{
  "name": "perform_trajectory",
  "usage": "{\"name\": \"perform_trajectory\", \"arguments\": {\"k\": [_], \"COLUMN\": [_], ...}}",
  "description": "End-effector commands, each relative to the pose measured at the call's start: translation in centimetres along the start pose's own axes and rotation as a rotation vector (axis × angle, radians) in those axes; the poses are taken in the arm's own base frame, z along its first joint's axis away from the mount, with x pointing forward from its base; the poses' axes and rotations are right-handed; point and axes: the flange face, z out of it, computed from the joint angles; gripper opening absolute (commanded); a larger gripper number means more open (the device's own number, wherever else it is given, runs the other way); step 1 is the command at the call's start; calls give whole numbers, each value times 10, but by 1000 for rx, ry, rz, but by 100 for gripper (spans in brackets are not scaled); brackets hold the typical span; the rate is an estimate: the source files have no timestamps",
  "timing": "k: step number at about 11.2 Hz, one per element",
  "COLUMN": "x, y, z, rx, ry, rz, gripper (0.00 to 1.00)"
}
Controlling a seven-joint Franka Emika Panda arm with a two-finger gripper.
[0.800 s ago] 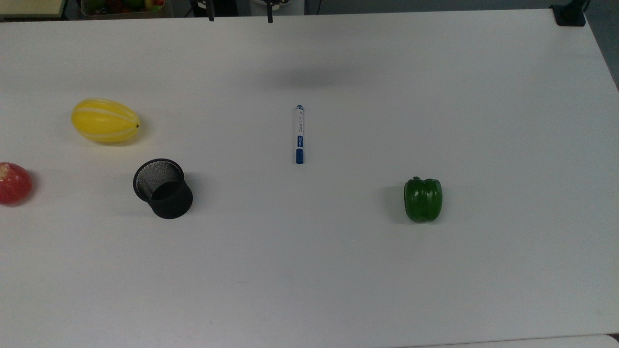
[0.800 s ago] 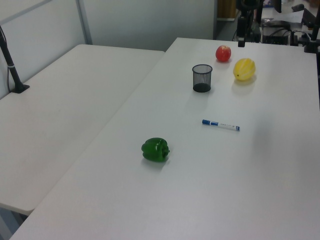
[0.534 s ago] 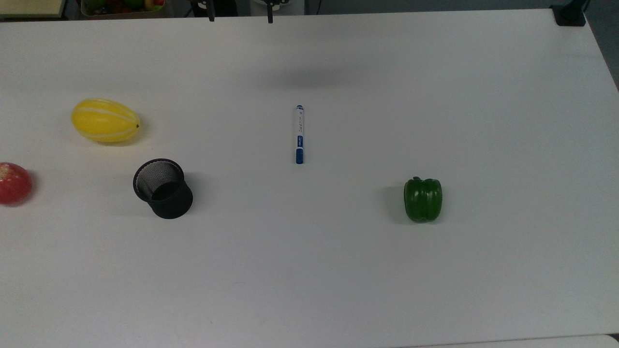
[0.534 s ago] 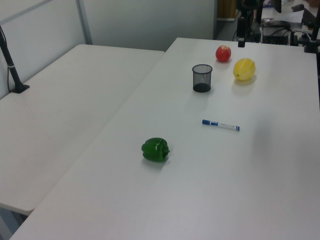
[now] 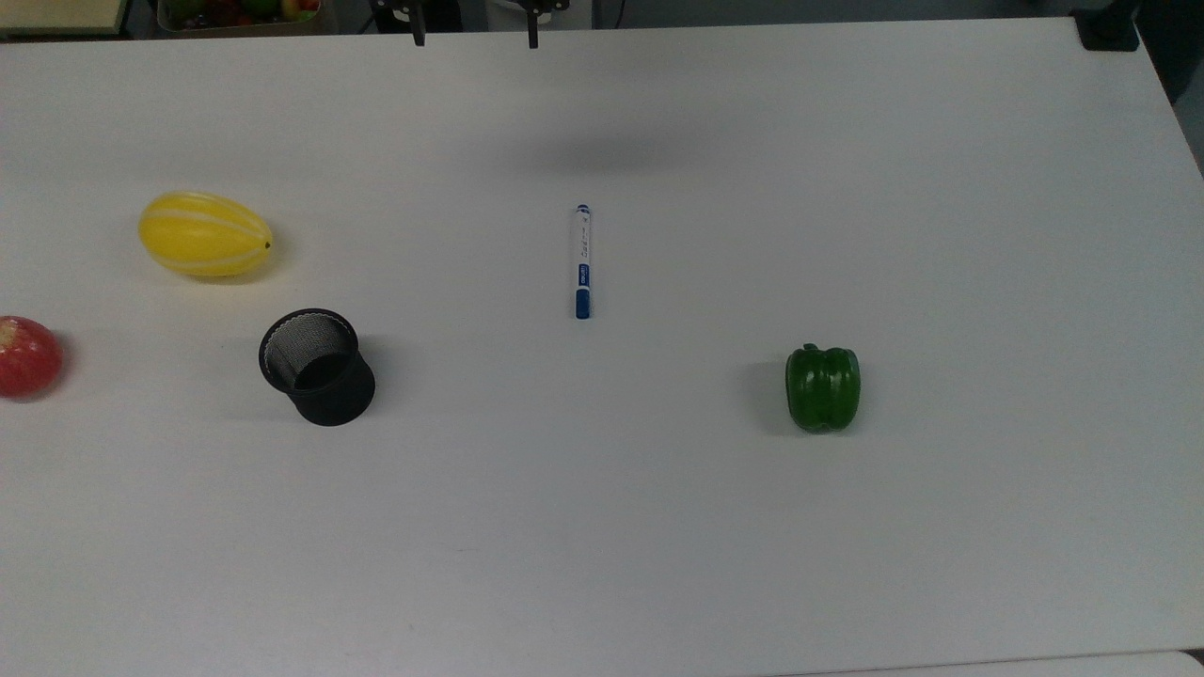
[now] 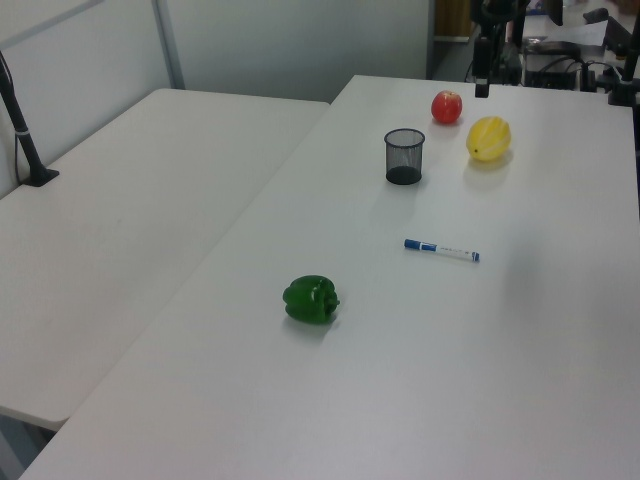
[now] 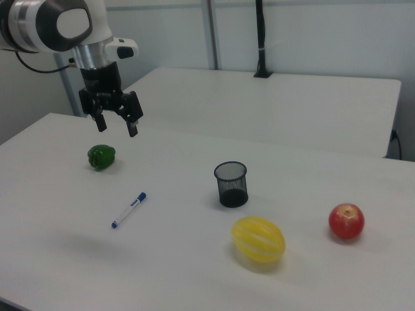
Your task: Place marker
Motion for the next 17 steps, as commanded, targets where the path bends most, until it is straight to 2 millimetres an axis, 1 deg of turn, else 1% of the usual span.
{"name": "perform_trajectory", "arguments": {"k": [1,3,4,6,8,9,10,11,12,13,14,16,17], "x": [10,17,21,26,28,32,36,42,46,51,54,60,62], "y": [-21,-33,-35,-37,-41,-42,-52,-57,-59,-62,-67,-70,-75], "z": [19,33,42,72,111,128,146,162,172,188,198,221,232], "rx": [-15,-17,-17,-15,-14,-15,-17,-20,-27,-35,-36,-36,-36], "ry": [37,16,13,36,30,20,5,6,2,-1,5,-7,-9], "rz": [-13,-14,-16,-22,-29,-31,-39,-19,-6,-6,-13,-17,-26], "gripper": [100,100,100,100,100,100,100,100,100,100,100,100,100]}}
